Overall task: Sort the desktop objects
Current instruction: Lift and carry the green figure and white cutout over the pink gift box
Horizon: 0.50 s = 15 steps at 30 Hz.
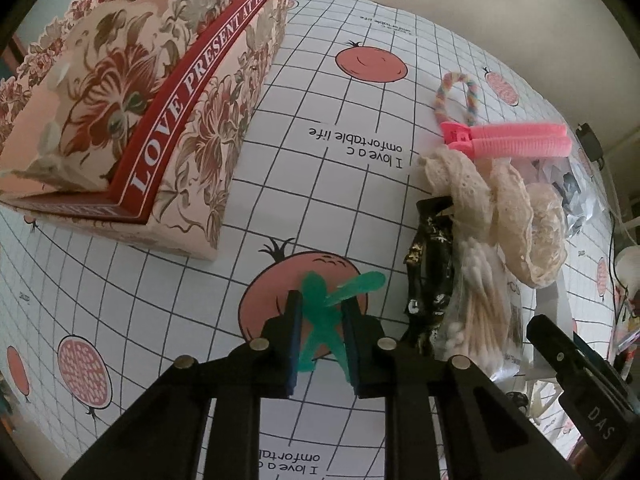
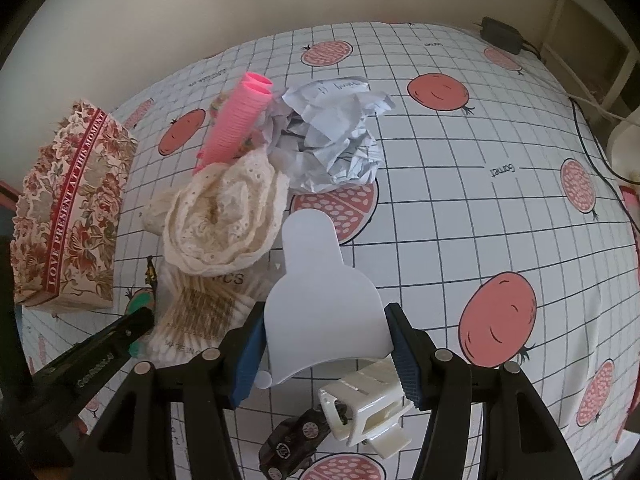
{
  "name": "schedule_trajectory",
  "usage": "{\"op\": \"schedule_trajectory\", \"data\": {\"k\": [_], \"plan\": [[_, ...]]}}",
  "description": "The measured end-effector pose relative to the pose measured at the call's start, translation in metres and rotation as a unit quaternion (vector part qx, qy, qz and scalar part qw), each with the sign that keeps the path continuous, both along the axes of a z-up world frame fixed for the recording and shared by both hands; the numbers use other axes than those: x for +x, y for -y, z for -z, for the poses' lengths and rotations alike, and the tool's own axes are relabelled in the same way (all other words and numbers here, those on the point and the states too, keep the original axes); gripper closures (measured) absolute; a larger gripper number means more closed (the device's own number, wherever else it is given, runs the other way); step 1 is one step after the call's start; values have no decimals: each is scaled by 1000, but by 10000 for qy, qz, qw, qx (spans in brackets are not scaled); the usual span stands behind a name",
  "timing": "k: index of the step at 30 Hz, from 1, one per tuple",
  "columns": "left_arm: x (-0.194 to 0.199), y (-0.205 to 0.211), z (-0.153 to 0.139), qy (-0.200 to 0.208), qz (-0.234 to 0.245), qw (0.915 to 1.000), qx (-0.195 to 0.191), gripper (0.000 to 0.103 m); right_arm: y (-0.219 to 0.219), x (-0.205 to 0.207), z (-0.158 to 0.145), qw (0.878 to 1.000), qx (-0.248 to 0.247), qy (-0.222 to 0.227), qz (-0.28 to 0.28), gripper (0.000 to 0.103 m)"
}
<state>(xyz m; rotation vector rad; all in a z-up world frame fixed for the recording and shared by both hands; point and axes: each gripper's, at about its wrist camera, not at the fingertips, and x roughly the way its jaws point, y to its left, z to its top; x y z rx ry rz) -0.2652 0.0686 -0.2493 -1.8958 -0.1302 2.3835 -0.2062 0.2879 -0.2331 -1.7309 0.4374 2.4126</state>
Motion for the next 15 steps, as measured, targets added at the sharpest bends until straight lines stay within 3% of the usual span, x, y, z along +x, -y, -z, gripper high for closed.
{"op": "schedule_trajectory", "data": {"k": [7,12,15], "plan": [[-6,0,2,-36,44,10000,-44,83,-7,0,-3,9999,-58,-84,113,42],[-8,-8,3,-161,173,9991,-345,83,-15,5,-7,9997,-95,-170,175,42],[-12,-4,3,-128,64,9996,-245,83,-19,8,-14,9991,-166,-313,250,42]]}}
